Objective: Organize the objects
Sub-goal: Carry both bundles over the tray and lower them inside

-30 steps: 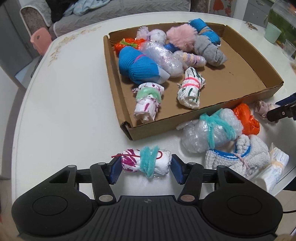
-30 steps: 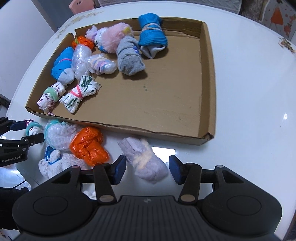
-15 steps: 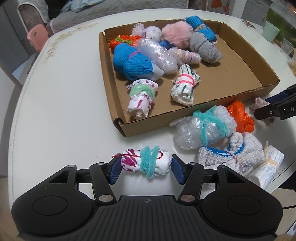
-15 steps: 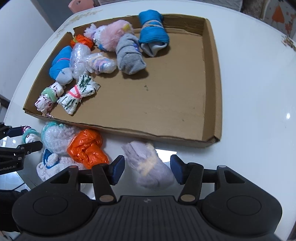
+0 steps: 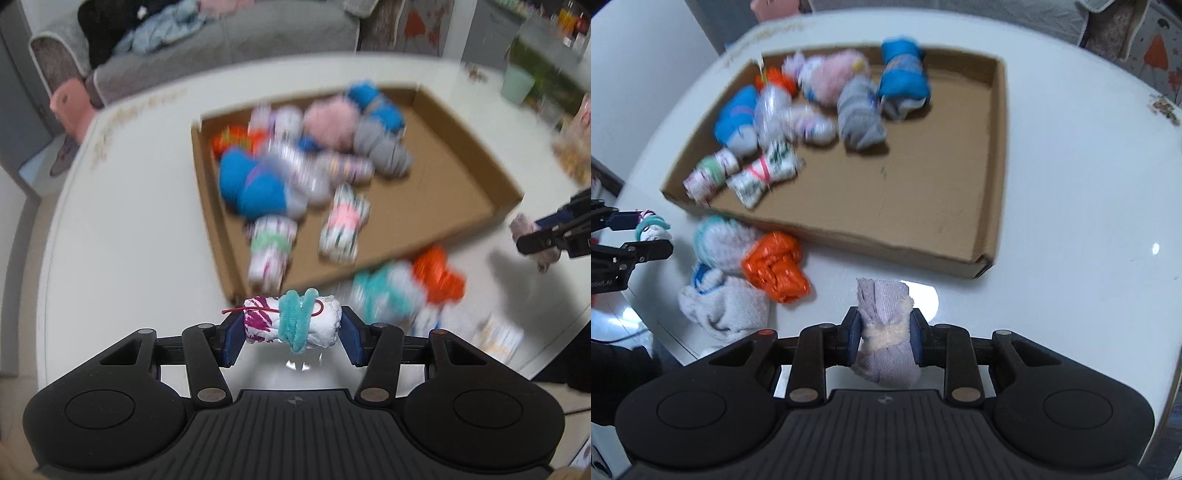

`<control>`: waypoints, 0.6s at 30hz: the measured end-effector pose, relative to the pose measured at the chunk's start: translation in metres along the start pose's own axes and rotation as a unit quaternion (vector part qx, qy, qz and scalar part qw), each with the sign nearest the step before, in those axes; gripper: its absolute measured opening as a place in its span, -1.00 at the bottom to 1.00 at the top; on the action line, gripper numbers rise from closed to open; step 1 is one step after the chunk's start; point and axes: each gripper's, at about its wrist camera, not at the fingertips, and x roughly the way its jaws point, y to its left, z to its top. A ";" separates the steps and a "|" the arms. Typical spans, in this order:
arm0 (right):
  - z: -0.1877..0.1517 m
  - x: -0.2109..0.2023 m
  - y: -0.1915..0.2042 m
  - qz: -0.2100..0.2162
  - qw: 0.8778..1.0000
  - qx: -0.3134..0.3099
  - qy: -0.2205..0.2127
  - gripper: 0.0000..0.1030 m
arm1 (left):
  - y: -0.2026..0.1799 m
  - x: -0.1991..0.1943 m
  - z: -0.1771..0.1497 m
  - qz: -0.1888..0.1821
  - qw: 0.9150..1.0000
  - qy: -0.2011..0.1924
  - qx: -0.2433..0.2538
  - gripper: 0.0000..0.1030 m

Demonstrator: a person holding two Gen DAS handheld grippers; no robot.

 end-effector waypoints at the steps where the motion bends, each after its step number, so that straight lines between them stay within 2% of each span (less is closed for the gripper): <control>1: 0.003 -0.007 -0.005 0.005 1.000 0.005 -0.014 -0.52 | -0.002 -0.003 0.007 -0.004 1.000 -0.012 0.001 0.14; 5: 0.023 -0.024 -0.020 0.011 0.996 0.030 -0.082 -0.52 | -0.015 -0.005 0.037 -0.021 0.999 -0.047 0.011 0.14; 10: 0.065 -0.017 -0.034 0.016 0.990 0.042 -0.135 -0.52 | -0.041 0.010 0.079 -0.048 0.995 -0.077 0.038 0.14; 15: 0.095 -0.007 -0.042 0.010 0.987 0.040 -0.153 -0.52 | -0.078 0.035 0.111 -0.073 0.989 -0.094 0.085 0.14; 18: 0.107 0.001 -0.049 0.010 0.987 0.045 -0.153 -0.52 | -0.097 0.049 0.126 -0.076 0.983 -0.109 0.131 0.14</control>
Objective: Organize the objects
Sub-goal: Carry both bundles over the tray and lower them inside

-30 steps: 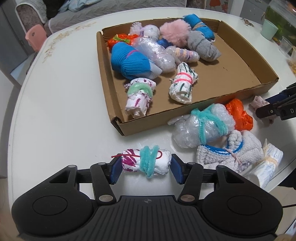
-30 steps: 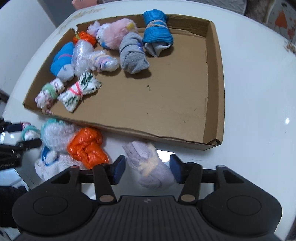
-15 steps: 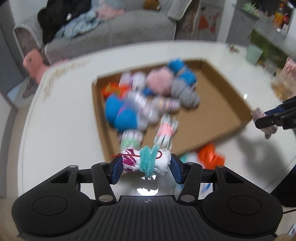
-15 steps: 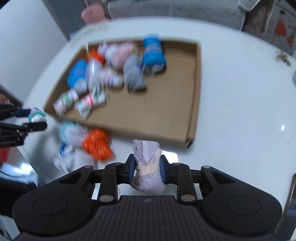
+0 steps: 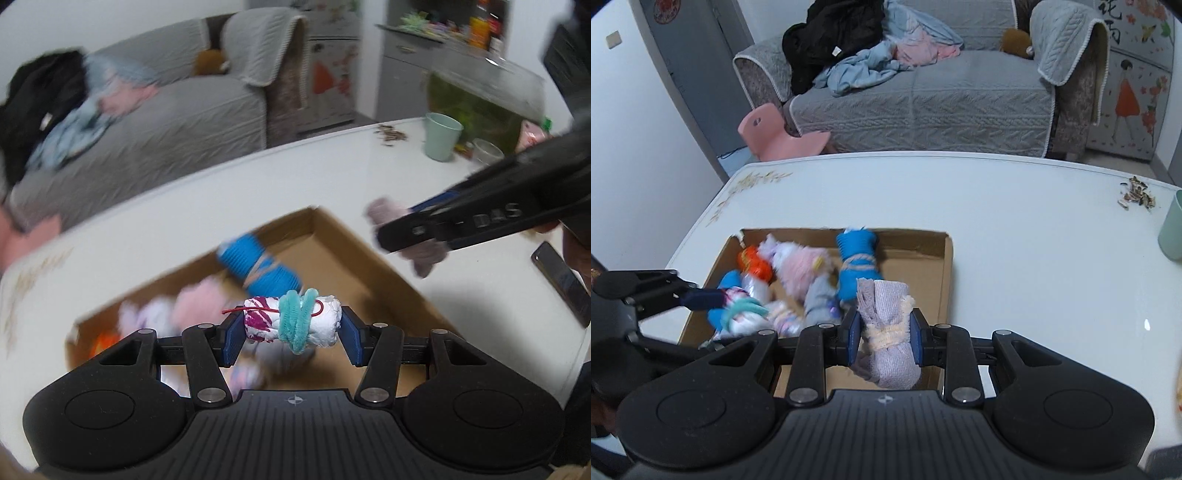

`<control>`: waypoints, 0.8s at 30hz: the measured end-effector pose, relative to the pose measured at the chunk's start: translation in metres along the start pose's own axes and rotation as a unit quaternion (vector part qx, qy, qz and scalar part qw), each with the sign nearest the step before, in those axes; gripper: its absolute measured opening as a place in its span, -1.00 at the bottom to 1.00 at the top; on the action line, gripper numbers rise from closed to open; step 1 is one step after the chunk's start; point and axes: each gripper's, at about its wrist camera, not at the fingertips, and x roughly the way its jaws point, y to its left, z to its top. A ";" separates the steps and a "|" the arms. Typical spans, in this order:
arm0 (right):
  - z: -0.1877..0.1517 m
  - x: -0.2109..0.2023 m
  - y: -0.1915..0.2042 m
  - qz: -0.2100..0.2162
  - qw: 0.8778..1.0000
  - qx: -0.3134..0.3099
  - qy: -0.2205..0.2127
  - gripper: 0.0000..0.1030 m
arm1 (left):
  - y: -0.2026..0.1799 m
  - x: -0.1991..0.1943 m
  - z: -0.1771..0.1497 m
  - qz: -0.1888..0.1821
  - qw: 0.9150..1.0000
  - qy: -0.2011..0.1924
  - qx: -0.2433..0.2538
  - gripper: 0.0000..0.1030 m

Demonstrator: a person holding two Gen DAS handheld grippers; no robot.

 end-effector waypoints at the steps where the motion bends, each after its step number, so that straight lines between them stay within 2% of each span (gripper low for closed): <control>1: 0.002 0.004 -0.002 -0.001 1.000 0.003 0.002 -0.52 | -0.004 0.006 0.005 0.001 1.000 -0.005 0.019 0.14; 5: 0.008 0.003 -0.014 0.003 1.000 0.016 0.007 -0.52 | -0.015 0.031 0.017 0.004 0.994 -0.016 0.104 0.14; 9: 0.012 0.011 -0.016 0.007 1.000 0.017 0.017 -0.52 | -0.017 0.057 0.023 0.011 0.985 -0.010 0.174 0.14; 14: 0.015 0.025 -0.019 0.005 0.999 0.027 0.032 -0.52 | -0.014 0.078 0.026 -0.012 0.978 0.007 0.206 0.14; 19: 0.018 0.036 -0.023 0.008 0.998 0.042 0.041 -0.52 | -0.006 0.093 0.025 -0.042 0.977 0.019 0.209 0.15; 24: 0.017 0.045 -0.031 0.009 0.997 0.060 0.052 -0.53 | -0.005 0.103 0.023 -0.039 0.974 0.025 0.222 0.16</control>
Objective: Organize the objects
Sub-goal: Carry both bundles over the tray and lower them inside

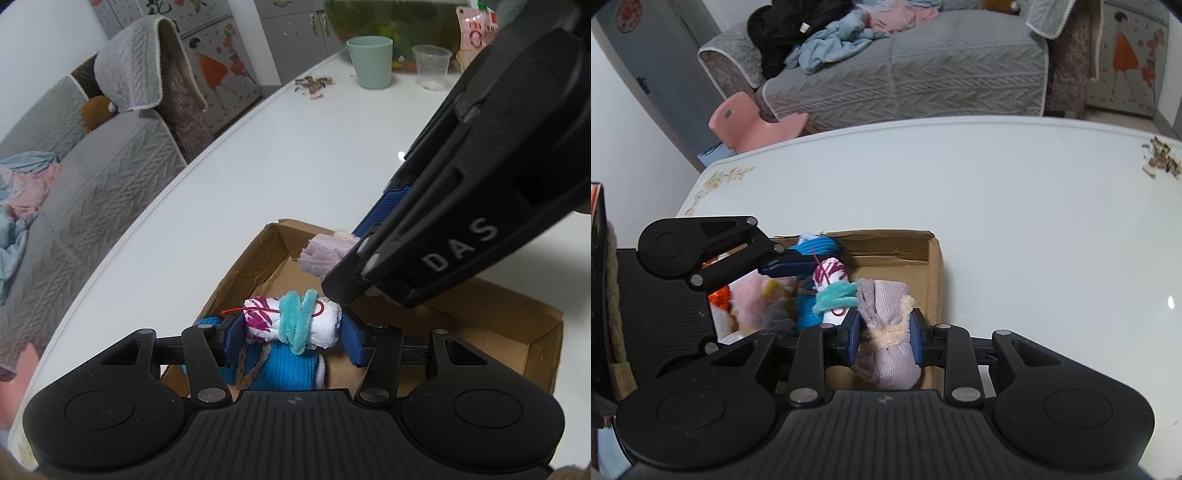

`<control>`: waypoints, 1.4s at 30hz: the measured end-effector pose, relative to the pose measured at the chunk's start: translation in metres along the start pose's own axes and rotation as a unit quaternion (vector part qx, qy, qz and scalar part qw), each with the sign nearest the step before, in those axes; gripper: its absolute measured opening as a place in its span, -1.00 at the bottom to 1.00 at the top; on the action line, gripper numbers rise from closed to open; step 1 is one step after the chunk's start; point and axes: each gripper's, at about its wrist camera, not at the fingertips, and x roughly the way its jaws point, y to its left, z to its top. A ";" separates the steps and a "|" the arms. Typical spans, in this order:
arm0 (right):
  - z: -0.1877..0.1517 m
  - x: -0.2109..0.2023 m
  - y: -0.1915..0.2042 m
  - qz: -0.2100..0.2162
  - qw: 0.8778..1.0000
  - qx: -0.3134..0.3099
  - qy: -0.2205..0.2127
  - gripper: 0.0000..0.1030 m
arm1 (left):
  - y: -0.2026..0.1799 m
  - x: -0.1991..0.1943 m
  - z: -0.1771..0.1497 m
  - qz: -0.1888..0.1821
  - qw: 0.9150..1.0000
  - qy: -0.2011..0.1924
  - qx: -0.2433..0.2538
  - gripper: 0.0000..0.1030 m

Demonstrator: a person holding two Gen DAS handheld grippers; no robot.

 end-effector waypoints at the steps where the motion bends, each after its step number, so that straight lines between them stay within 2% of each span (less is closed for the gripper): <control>1: 0.000 0.002 0.000 -0.003 1.000 0.001 -0.001 -0.52 | 0.000 0.001 0.000 0.003 1.000 0.001 0.001 0.16; 16: 0.001 -0.001 -0.001 0.000 1.000 0.019 -0.018 -0.42 | 0.001 0.001 0.006 0.022 1.000 0.002 -0.005 0.44; 18: 0.002 -0.001 -0.001 0.000 1.000 0.020 -0.017 -0.42 | 0.000 -0.004 0.005 0.023 1.000 -0.003 -0.004 0.56; 20: 0.002 -0.003 -0.001 0.001 1.000 0.019 -0.017 -0.42 | 0.001 -0.006 0.004 0.020 1.000 -0.003 -0.009 0.59; 22: 0.004 -0.002 0.000 0.002 1.000 0.018 -0.018 -0.34 | 0.002 -0.008 0.004 0.020 1.000 -0.002 -0.013 0.66; 31: 0.004 -0.004 0.000 0.003 1.000 0.015 -0.027 -0.27 | 0.002 -0.011 0.001 0.022 0.999 0.004 -0.031 0.66; 35: 0.004 -0.002 0.000 0.007 1.000 0.016 -0.024 -0.10 | 0.003 -0.016 -0.002 0.022 0.999 0.005 -0.040 0.67; 42: 0.002 -0.004 0.003 0.014 0.999 0.016 -0.025 -0.07 | 0.007 -0.024 -0.006 0.020 0.998 0.009 -0.059 0.67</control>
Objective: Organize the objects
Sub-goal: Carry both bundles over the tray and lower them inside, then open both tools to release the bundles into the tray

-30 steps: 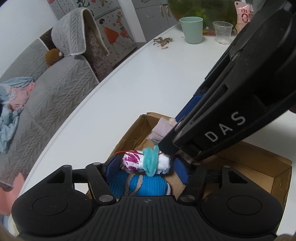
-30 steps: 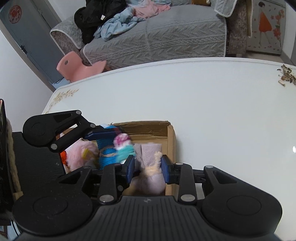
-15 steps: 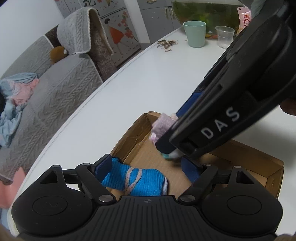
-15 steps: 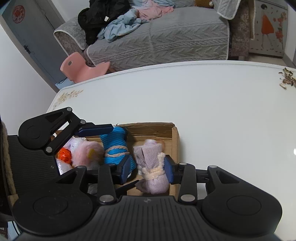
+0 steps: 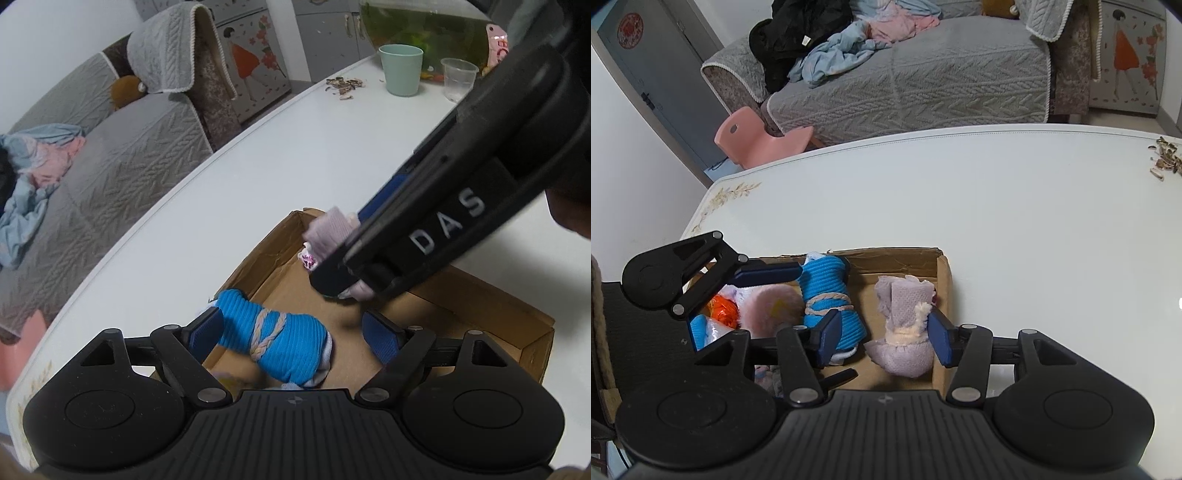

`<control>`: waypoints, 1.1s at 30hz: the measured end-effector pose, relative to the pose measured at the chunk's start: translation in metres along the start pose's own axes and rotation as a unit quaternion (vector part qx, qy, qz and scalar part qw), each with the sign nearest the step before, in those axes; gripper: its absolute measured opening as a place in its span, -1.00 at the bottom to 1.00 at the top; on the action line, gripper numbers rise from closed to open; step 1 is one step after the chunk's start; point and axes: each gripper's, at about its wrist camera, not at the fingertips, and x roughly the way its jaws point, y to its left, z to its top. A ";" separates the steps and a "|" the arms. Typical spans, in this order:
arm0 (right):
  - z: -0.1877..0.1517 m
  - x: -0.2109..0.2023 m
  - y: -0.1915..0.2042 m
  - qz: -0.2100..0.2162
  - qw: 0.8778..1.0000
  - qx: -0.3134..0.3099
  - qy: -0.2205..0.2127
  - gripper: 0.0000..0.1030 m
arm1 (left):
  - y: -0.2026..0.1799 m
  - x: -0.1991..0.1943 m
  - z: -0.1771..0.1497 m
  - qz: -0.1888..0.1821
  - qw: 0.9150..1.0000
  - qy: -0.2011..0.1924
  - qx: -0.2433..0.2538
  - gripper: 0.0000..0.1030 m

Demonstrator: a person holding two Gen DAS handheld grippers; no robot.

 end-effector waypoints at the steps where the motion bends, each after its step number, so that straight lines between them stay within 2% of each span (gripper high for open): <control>1: 0.000 0.001 0.002 0.010 1.000 0.000 0.003 -0.03 | 0.001 -0.001 0.000 -0.001 1.000 0.001 -0.002 0.67; 5: 0.001 0.001 0.005 0.015 1.000 -0.003 -0.001 -0.04 | 0.001 -0.005 -0.004 -0.001 1.000 0.004 -0.003 0.68; 9: 0.002 -0.001 -0.002 0.046 0.999 0.019 0.002 -0.01 | 0.001 -0.006 -0.007 -0.001 1.000 0.009 -0.007 0.68; 14: 0.000 0.001 0.005 0.050 0.998 0.008 0.029 0.02 | -0.002 -0.009 -0.008 -0.012 1.000 0.007 -0.014 0.68; 17: 0.001 -0.003 0.007 0.027 0.999 0.000 0.017 0.19 | -0.005 -0.007 -0.006 -0.013 1.000 0.008 -0.015 0.68; 20: -0.001 0.000 0.006 0.035 0.999 0.006 0.021 0.38 | -0.006 -0.005 -0.004 -0.016 1.000 0.009 -0.020 0.68; 21: -0.001 0.002 0.008 0.034 0.999 0.004 0.024 0.51 | -0.007 -0.004 -0.004 -0.016 1.000 0.010 -0.018 0.68; 26: 0.000 -0.004 0.010 0.033 0.999 0.007 0.021 0.52 | -0.006 -0.006 -0.005 -0.018 1.000 0.010 -0.022 0.68; 30: -0.001 -0.006 0.007 0.066 0.996 0.032 0.040 0.53 | -0.006 -0.008 -0.007 -0.019 0.999 0.010 -0.026 0.68; 33: -0.002 -0.010 0.016 0.025 0.999 -0.003 0.036 0.58 | -0.006 -0.009 -0.008 -0.020 0.999 0.012 -0.031 0.68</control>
